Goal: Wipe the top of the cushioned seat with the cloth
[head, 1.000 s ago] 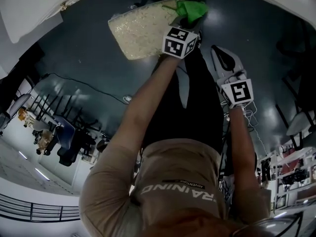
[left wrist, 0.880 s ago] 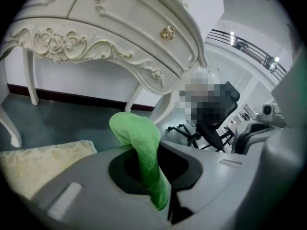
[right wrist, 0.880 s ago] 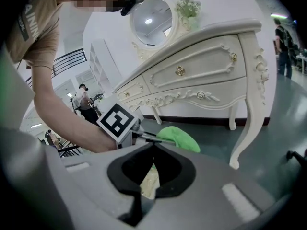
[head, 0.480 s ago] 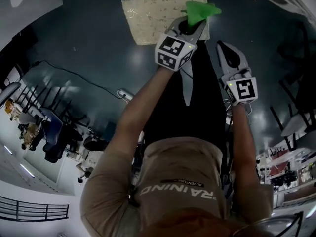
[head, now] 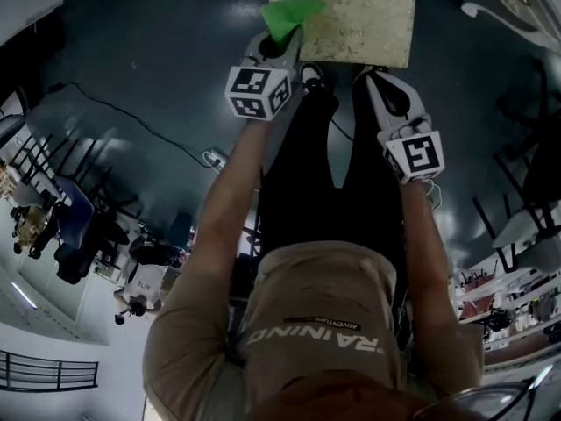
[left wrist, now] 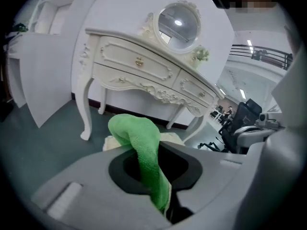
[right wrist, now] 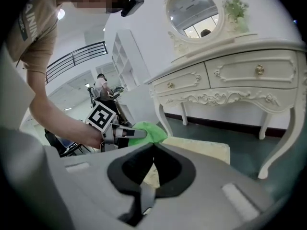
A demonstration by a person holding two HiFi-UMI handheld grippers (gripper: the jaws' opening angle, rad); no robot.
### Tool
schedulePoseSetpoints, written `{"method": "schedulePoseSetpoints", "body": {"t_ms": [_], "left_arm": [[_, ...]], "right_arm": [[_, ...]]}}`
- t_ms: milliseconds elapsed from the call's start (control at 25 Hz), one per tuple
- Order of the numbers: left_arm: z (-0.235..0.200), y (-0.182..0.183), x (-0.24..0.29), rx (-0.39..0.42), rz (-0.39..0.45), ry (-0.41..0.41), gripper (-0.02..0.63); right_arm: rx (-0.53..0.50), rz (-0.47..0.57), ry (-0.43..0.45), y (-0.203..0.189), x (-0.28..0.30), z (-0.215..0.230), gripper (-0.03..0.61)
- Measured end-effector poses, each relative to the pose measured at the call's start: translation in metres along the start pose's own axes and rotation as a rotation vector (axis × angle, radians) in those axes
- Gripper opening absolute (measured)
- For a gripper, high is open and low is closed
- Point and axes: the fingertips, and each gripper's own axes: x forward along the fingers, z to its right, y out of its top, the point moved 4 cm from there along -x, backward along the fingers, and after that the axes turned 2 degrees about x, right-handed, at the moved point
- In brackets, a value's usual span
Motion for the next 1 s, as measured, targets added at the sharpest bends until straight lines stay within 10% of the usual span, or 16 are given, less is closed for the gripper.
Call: {"method": "schedulePoseSetpoints", "body": {"t_ms": [480, 1000], "left_arm": [[-0.115, -0.041, -0.017, -0.086, -0.013, 0.188, 0.046], [-0.063, -0.071, 0.045, -0.046, -0.094, 0.140, 0.046]], "right_arm": [[0.066, -0.027, -0.047, -0.037, 0.012, -0.040, 0.002], [0.088, 0.006, -0.017, -0.048, -0.017, 0.001, 0.002]]}}
